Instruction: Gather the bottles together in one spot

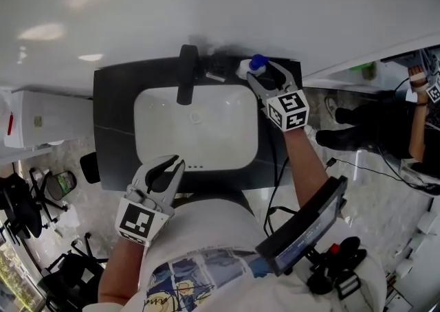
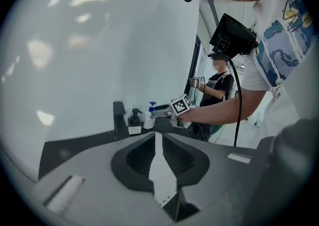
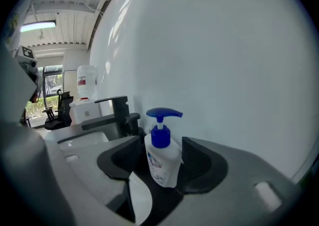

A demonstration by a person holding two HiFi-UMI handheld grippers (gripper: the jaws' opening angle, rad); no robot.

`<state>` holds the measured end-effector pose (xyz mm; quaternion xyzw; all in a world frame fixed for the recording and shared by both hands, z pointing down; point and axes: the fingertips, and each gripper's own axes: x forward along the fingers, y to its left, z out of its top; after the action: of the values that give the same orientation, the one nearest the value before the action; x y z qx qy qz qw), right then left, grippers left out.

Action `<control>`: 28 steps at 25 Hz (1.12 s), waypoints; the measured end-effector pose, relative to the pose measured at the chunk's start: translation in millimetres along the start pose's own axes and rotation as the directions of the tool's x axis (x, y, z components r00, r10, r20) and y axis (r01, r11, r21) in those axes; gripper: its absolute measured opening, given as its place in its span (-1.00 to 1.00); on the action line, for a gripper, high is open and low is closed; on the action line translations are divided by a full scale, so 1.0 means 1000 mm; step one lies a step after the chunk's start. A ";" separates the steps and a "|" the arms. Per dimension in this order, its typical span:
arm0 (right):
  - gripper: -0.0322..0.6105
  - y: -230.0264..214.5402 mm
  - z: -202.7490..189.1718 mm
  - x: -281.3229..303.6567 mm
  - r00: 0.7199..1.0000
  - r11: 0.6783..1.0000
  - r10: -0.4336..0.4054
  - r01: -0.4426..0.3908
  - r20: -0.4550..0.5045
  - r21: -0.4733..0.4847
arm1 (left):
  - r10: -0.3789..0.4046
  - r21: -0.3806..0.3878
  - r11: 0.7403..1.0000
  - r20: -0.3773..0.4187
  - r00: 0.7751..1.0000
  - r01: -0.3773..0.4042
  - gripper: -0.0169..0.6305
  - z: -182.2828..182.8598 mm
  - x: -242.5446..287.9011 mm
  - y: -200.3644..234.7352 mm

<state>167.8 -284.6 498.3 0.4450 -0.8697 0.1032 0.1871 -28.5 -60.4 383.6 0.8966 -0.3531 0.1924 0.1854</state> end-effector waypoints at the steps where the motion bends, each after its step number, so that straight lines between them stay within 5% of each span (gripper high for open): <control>1: -0.12 0.001 -0.001 -0.003 1.000 1.000 -0.010 0.010 -0.002 0.003 | 0.000 0.000 1.000 0.005 1.000 0.000 -0.82 0.001 -0.002 0.000; 11: -0.22 0.036 -0.007 -0.062 0.993 0.993 -0.117 0.115 -0.033 -0.036 | -0.001 -0.010 1.000 0.035 0.999 0.001 -0.82 -0.002 -0.030 -0.008; 16: -0.89 0.079 0.002 -0.088 0.992 0.989 -0.122 0.119 -0.037 -0.085 | 0.000 -0.002 1.000 0.053 0.999 0.000 -0.88 -0.013 -0.057 -0.008; 24: -0.89 0.166 0.009 -0.112 0.997 0.993 -0.059 0.053 -0.049 -0.107 | 0.019 -0.014 1.000 0.084 0.996 -0.018 -0.94 -0.041 -0.105 -0.001; 28: -0.89 0.210 0.015 -0.133 0.999 0.994 -0.029 0.024 -0.041 -0.109 | -0.031 -0.025 0.999 0.065 0.997 0.033 -0.95 -0.060 -0.123 -0.013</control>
<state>64.7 -69.2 426.4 0.4433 -0.8638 0.0628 0.2310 -115.6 45.8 373.6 0.9054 -0.3469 0.1556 0.1888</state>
